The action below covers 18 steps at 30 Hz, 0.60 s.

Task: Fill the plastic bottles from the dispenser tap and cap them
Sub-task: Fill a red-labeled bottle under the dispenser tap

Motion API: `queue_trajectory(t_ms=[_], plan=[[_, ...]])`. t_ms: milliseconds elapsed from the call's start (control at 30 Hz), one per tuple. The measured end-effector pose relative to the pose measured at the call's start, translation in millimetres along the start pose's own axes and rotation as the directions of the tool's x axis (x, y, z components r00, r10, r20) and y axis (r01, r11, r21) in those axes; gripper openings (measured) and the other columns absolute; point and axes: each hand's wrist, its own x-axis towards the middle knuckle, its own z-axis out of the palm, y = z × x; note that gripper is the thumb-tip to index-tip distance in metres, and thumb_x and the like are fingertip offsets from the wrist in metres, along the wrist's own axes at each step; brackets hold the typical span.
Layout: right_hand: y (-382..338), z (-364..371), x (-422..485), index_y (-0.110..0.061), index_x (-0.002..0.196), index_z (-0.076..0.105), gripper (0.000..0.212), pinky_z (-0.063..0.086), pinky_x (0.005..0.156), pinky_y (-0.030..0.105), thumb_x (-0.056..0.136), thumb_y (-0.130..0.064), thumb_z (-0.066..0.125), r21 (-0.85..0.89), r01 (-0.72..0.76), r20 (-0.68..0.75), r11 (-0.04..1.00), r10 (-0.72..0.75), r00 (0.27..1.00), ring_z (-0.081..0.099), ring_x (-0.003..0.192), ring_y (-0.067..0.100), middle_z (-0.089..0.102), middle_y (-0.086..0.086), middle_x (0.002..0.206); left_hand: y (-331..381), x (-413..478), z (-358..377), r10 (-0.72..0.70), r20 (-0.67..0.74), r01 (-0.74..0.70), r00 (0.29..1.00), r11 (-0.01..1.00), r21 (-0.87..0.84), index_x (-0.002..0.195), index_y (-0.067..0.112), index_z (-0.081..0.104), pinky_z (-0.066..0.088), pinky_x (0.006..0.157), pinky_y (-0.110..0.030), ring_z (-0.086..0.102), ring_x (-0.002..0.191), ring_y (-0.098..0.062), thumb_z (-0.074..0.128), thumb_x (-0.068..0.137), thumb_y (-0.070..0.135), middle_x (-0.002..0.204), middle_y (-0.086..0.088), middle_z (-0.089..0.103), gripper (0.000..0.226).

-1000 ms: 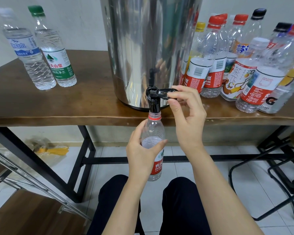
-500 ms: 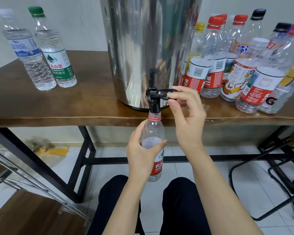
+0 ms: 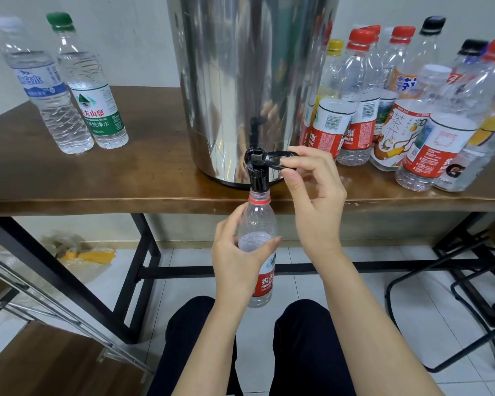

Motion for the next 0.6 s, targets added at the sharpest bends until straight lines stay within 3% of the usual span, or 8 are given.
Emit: queue_trajectory(t_ms=[433,600], plan=[[0.4,-0.6,0.1,-0.015,0.102,0.065,0.013,0.042,0.086,0.013,0.094,-0.006,0.06,0.006,0.008,0.001,1.0,-0.008,1.0,0.056,0.102,-0.004,0.06,0.005,0.111,0.2,0.8,1.7,0.005,-0.001,-0.005,1.0,1.0,-0.019,0.122,0.051,0.05,0.042,0.086,-0.01,0.049,0.11,0.012,0.089,0.07,0.019,0.122,0.023,0.052,0.072],[0.8,-0.2,-0.2,-0.016,0.101,0.065,0.011,0.043,0.086,0.014,0.094,-0.01,0.06,0.006,0.002,-0.001,1.0,-0.002,1.0,0.055,0.099,-0.006,0.06,0.007,0.112,-1.3,0.8,0.6,0.008,-0.007,-0.008,1.0,1.0,-0.025,0.121,0.052,0.051,0.047,0.094,-0.019,0.05,0.113,0.01,0.089,0.069,0.02,0.123,0.023,0.053,0.072]])
